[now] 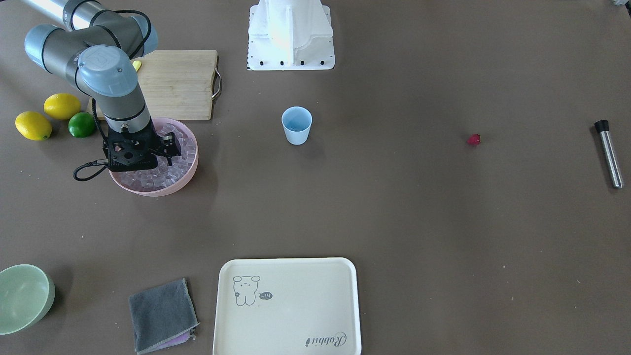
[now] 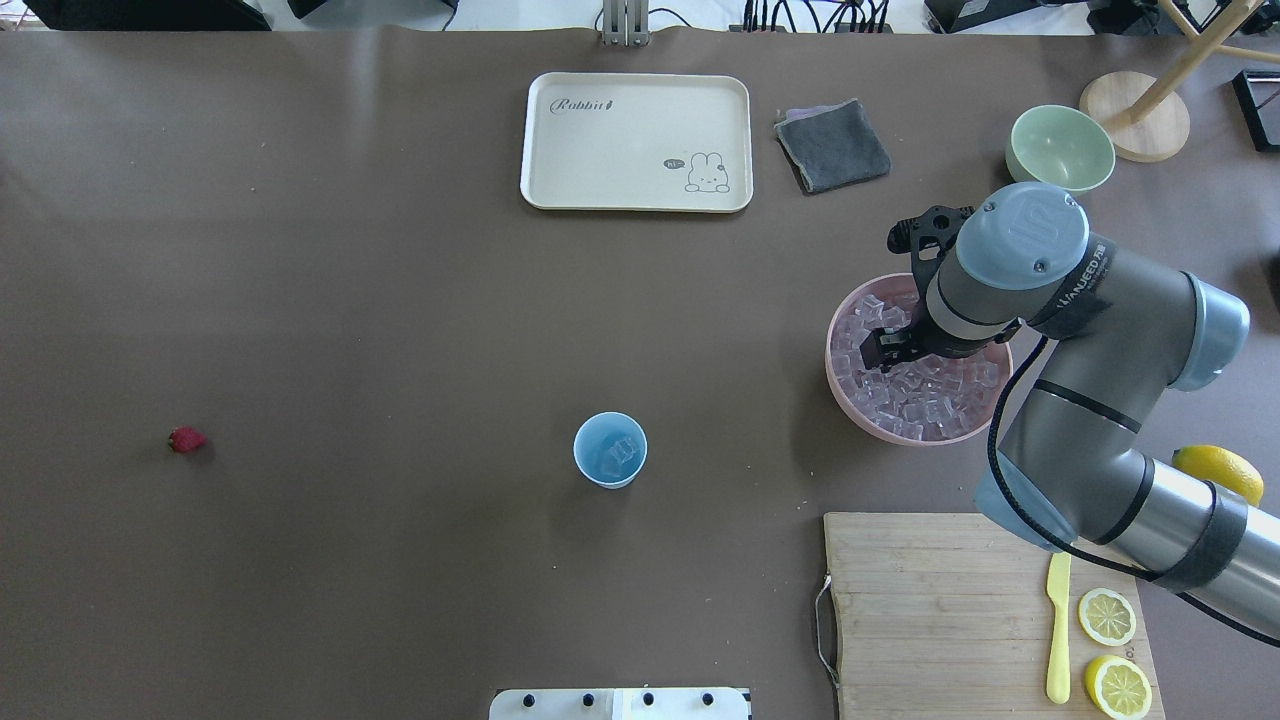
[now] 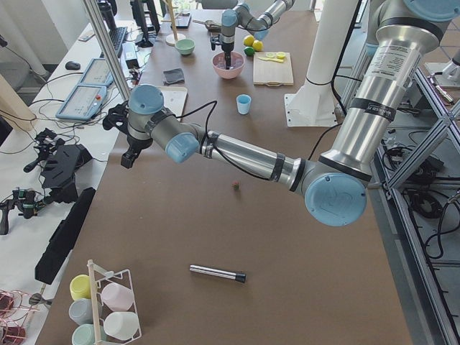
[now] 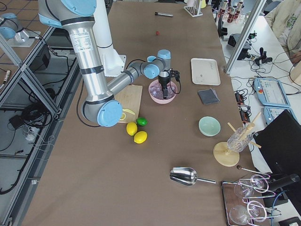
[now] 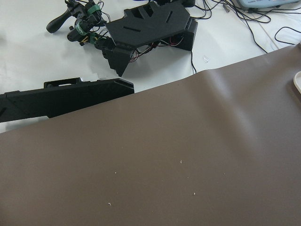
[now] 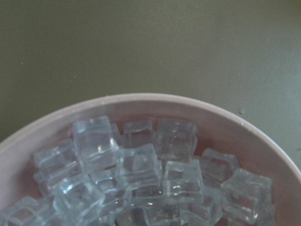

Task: Mash ice and strawberries in cup
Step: 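Lower the right gripper into the ice cubes and grasp one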

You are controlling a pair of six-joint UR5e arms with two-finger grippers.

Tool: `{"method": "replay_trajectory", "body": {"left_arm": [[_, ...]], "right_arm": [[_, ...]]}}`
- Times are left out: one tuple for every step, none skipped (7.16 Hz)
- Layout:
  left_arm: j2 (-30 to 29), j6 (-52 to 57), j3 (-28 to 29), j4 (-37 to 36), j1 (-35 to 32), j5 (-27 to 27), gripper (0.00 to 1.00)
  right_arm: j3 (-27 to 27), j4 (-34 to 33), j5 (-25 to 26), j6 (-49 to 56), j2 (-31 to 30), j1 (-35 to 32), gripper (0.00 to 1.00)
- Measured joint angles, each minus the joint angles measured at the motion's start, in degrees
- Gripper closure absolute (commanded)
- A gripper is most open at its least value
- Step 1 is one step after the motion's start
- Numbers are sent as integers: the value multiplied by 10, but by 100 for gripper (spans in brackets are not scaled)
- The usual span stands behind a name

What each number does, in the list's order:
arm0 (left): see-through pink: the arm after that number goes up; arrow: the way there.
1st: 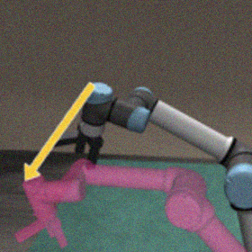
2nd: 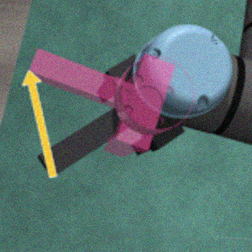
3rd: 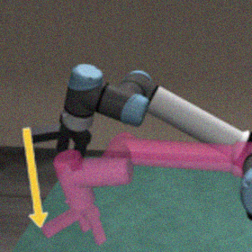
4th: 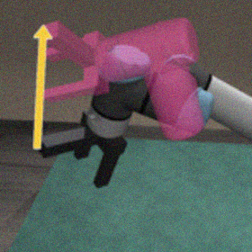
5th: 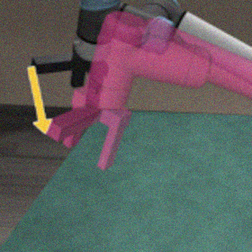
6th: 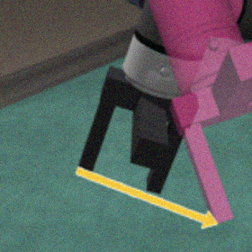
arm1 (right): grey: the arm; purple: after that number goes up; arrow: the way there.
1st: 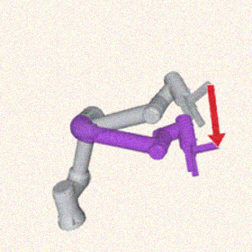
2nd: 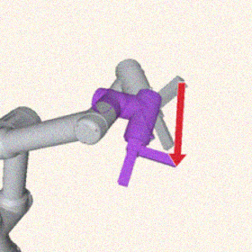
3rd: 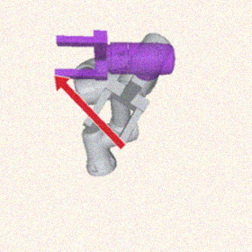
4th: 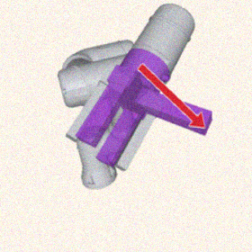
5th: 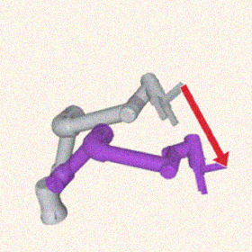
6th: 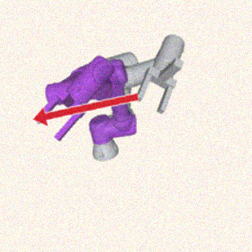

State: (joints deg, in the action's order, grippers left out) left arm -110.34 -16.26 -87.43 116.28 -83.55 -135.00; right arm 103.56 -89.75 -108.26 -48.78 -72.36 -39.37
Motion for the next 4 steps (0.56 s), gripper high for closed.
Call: {"method": "replay_trajectory", "body": {"left_arm": [[-1, 0, 0, 0, 0, 0, 2], [-2, 0, 0, 0, 0, 0, 2], [-2, 0, 0, 0, 1, 0, 2], [-2, 0, 1, 0, 1, 0, 2]], "right_arm": [[-2, 0, 2, 0, 2, 0, 100], [-3, -1, 3, 0, 3, -3, 100], [-2, -1, 4, 0, 2, 1, 100], [1, -1, 4, 0, 3, 0, 100]]}}
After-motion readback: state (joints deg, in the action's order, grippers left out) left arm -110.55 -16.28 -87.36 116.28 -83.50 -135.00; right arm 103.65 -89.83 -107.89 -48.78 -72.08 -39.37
